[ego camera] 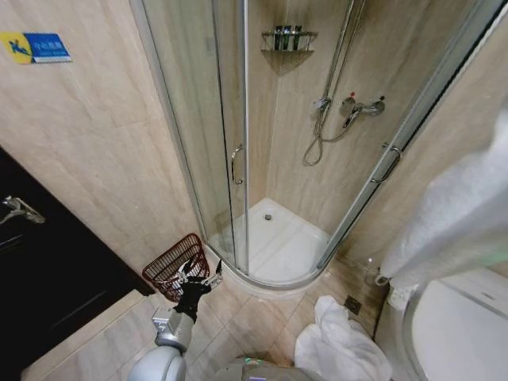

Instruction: Discard the used towel into the hamper.

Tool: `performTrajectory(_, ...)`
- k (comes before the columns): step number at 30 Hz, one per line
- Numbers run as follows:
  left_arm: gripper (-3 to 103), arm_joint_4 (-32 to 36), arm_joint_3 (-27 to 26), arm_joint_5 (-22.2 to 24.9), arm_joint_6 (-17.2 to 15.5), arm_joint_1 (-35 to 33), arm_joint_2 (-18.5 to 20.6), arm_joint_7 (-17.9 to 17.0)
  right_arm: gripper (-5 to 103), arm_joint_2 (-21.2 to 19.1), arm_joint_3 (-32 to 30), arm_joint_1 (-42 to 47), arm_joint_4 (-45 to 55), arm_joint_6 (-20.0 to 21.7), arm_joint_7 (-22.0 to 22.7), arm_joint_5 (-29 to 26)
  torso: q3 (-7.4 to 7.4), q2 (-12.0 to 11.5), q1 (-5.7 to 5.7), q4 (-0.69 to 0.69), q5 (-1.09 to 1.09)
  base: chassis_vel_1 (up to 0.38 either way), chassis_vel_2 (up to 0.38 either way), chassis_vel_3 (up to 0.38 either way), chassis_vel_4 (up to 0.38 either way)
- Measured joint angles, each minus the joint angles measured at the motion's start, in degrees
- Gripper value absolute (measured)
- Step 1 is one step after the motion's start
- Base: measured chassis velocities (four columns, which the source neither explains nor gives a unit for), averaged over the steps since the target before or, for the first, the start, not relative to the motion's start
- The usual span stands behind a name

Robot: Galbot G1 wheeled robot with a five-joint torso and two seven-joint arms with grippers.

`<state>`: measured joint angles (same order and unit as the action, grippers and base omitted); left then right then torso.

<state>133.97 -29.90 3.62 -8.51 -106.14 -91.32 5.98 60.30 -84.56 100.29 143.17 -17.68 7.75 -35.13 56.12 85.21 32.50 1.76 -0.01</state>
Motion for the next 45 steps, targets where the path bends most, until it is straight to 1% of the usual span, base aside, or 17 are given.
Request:
performTrajectory(5,99,0.0,0.0,0.0,0.0,0.0,-0.01,0.0,8,0.44,0.3,0.03,-0.05,-0.58,-0.35,0.45,0.0,0.0,0.01,0.03,-0.02,0.0,0.0,0.0,0.0)
performTrajectory(6,99,0.0,0.0,0.0,0.0,0.0,0.01,0.0,8,0.81,0.55,0.07,-0.19,-1.07,-0.64,0.82,0.0,0.0,0.01,0.02,0.01,0.0,0.0,0.0,0.0)
performTrajectory(7,99,0.0,0.0,0.0,0.0,0.0,-0.01,0.0,8,2.14,1.72,0.1,-0.87,-3.57,-1.96,2.48,0.0,0.0,0.01,0.03,-0.04,0.0,0.0,0.0,0.0)
performTrajectory(8,99,0.0,0.0,0.0,0.0,0.0,-0.01,0.0,8,2.14,1.72,0.1,-0.87,-3.57,-1.96,2.48,0.0,0.0,0.01,0.03,-0.04,0.0,0.0,0.0,0.0)
performTrajectory(9,99,0.0,0.0,0.0,0.0,0.0,0.0,0.0,8,3.77,3.19,0.12,-1.78,-6.45,-3.55,4.5,0.0,0.0,0.01,0.01,0.07,0.0,0.0,0.0,0.0)
performTrajectory(10,99,0.0,0.0,0.0,0.0,0.0,-0.01,0.0,8,4.48,3.88,0.13,-2.2,-7.87,-4.31,5.48,0.0,0.0,0.0,0.01,0.06,0.0,0.0,0.0,0.0)
performTrajectory(11,99,0.0,0.0,0.0,0.0,0.0,-0.01,0.0,8,4.48,3.88,0.13,-2.2,-7.87,-4.31,5.48,0.0,0.0,0.0,0.01,0.06,0.0,0.0,0.0,0.0)
performTrajectory(12,99,0.0,0.01,0.0,0.0,0.0,-0.02,0.0,8,5.35,5.31,0.18,-2.57,-9.52,-4.82,7.07,0.0,0.0,0.01,0.02,-0.08,0.0,0.0,0.0,0.0)
performTrajectory(13,99,0.0,-0.02,0.0,0.0,0.0,0.01,-0.01,8,6.42,7.38,0.29,-3.01,-10.88,-5.33,8.82,0.0,0.0,0.0,0.0,0.04,0.0,0.0,0.0,0.0)
performTrajectory(14,99,0.0,0.0,0.0,0.0,-0.01,-0.02,0.0,8,6.94,8.67,0.26,-3.21,-11.68,-5.6,10.0,0.0,0.0,0.01,0.02,0.04,0.0,0.0,0.0,0.0)
performTrajectory(17,99,0.0,0.0,0.0,0.0,0.0,0.0,0.0,8,7.13,9.33,0.18,-3.27,-12.13,-5.69,10.53,0.0,0.0,0.01,0.02,0.01,0.0,0.0,0.0,0.0)
performTrajectory(18,99,0.0,0.0,0.0,0.0,0.0,0.0,-0.01,8,7.37,10.04,0.17,-3.38,-12.65,-5.89,11.28,0.0,0.0,0.01,0.02,-0.03,0.0,0.0,0.0,0.0)
performTrajectory(21,99,0.0,0.0,0.0,0.0,0.0,-0.01,0.0,8,8.22,11.52,0.45,-3.74,-13.84,-6.37,12.82,0.0,0.0,0.01,0.02,0.02,0.0,0.0,0.0,0.0)
performTrajectory(28,99,0.0,0.0,0.0,0.0,0.0,0.0,0.0,8,9.55,13.3,1.04,-3.8,-15.24,-7.05,14.23,0.0,0.0,0.01,0.02,0.02,0.0,0.0,0.0,0.0)
performTrajectory(36,99,0.0,0.0,0.0,0.0,0.0,-0.01,0.0,8,9.27,12.34,0.68,-2.0,-15.2,-6.98,14.16,0.0,0.0,0.01,0.02,0.02,0.0,0.0,0.0,0.0)
performTrajectory(38,99,0.0,0.0,0.0,0.0,0.0,0.0,0.0,8,9.22,12.21,0.66,-1.64,-15.21,-6.83,14.03,0.0,0.0,0.01,0.02,-0.02,0.0,0.0,0.0,0.0)
performTrajectory(45,99,0.0,0.0,0.0,0.0,0.0,-0.01,0.0,8,9.29,11.94,0.87,-1.66,-15.18,-6.64,13.8,0.0,0.0,0.01,0.01,0.01,0.0,0.0,0.0,0.0)
